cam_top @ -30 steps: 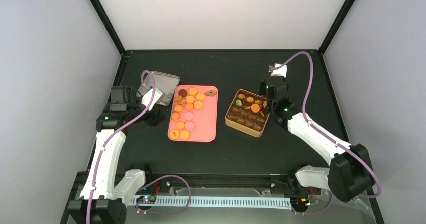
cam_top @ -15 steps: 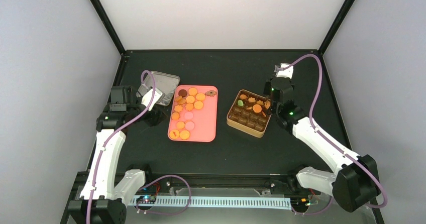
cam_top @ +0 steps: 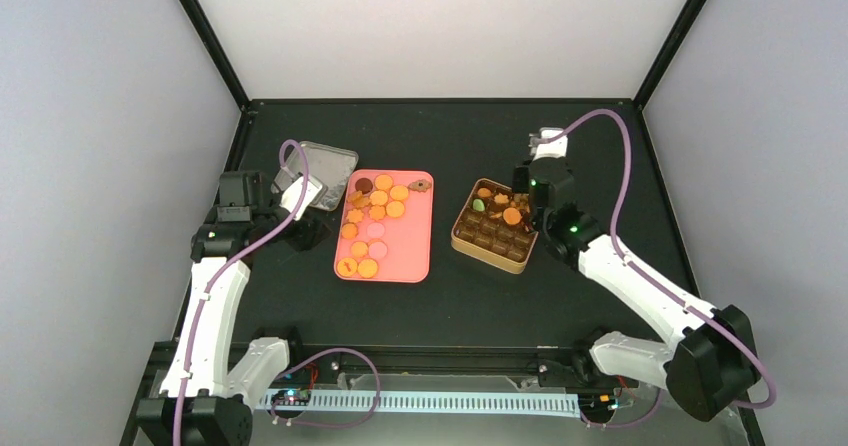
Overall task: Pack the cookies
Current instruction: Move the packing box to the center of the board, then move the plate to the center of the board.
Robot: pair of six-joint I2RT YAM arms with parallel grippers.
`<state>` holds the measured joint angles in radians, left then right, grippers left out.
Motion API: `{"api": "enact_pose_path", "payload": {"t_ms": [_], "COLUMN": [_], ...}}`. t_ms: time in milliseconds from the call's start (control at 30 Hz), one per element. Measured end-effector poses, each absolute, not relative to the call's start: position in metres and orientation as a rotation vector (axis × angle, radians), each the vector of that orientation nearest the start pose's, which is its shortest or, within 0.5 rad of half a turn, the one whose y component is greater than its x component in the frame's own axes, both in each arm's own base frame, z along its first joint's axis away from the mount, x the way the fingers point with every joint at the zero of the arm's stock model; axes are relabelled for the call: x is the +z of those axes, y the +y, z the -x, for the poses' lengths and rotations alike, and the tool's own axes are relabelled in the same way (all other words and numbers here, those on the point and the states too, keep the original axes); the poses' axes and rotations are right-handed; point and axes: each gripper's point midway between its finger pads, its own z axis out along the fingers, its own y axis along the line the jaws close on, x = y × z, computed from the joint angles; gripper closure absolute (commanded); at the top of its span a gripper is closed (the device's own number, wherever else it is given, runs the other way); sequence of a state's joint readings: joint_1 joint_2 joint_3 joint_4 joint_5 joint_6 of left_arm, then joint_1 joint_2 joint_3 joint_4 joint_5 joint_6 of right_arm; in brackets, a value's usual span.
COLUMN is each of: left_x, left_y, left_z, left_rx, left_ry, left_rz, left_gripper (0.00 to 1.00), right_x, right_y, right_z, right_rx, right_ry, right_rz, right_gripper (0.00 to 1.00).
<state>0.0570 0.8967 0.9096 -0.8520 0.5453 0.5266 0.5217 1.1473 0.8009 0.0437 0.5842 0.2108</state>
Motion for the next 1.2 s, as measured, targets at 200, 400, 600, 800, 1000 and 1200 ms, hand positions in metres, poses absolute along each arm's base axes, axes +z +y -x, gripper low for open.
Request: {"api": "enact_pose_path", "payload": {"t_ms": [200, 400, 600, 800, 1000, 1200], "left_x": [0.209, 0.167, 0.114, 0.078, 0.064, 0.038], "left_y": [-0.068, -0.062, -0.064, -0.064, -0.064, -0.065], "left_z": [-0.254, -0.269, -0.292, -0.303, -0.315, -0.314], "left_rx": [-0.351, -0.401, -0.550, -0.628, -0.646, -0.653], "left_ry": [2.179, 2.292, 2.454, 2.555, 2.583, 2.654], "left_rz": [-0.749, -0.716, -0.645, -0.593, -0.576, -0.587], "left_gripper": [0.38, 0.44, 0.53, 0.61, 0.71, 0.78], "right_x": [0.294, 0.318, 0.292, 0.264, 0.264, 0.267], "right_y": [0.190, 0.264, 0.318, 0.348, 0.358, 0.361], "right_z": [-0.350, -0.336, -0.342, -0.340, -0.333, -0.332], "right_rx": [0.179, 0.391, 0.487, 0.537, 0.576, 0.605], "right_ry": [1.758, 1.687, 1.718, 1.765, 1.758, 1.751], "right_rz": [0.099, 0.255, 0.365, 0.443, 0.458, 0.448], "right_gripper": [0.75, 0.75, 0.74, 0.75, 0.74, 0.72]}}
